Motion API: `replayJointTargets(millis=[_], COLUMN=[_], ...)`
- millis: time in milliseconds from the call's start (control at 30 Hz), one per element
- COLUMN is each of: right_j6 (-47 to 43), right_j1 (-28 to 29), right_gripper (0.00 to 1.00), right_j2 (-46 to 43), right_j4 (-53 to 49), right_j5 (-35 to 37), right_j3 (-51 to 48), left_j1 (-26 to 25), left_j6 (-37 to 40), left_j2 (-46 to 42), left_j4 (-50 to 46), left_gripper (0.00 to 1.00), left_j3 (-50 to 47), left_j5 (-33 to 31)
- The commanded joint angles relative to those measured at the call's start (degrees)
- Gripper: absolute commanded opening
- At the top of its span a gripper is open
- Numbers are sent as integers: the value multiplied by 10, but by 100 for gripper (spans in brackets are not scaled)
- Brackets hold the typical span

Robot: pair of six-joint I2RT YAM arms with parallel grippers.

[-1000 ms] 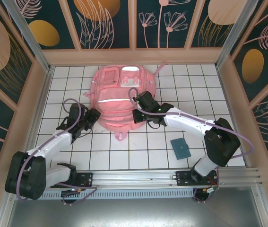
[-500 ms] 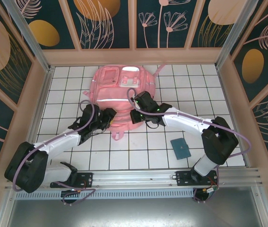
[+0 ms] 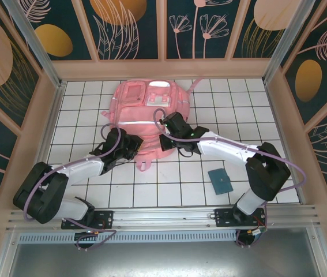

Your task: Pack books, pencil case, and school supplies into a backpack

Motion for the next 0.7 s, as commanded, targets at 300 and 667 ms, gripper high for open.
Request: replayJointTargets(millis=[300, 667], right_j6=[-113, -240], right_j1=[-118, -137], right_gripper=[0, 0], right_j2=[9, -16], right_j4=[85, 110], right_j5=[161, -96], right_j3=[-2, -4], left_j1=[4, 4], left_j6=[10, 149], left_j2=[28, -19], left_j4=[-15, -113], left_gripper=[10, 34], left_j3=[-66, 31], left_j5=[-78, -73])
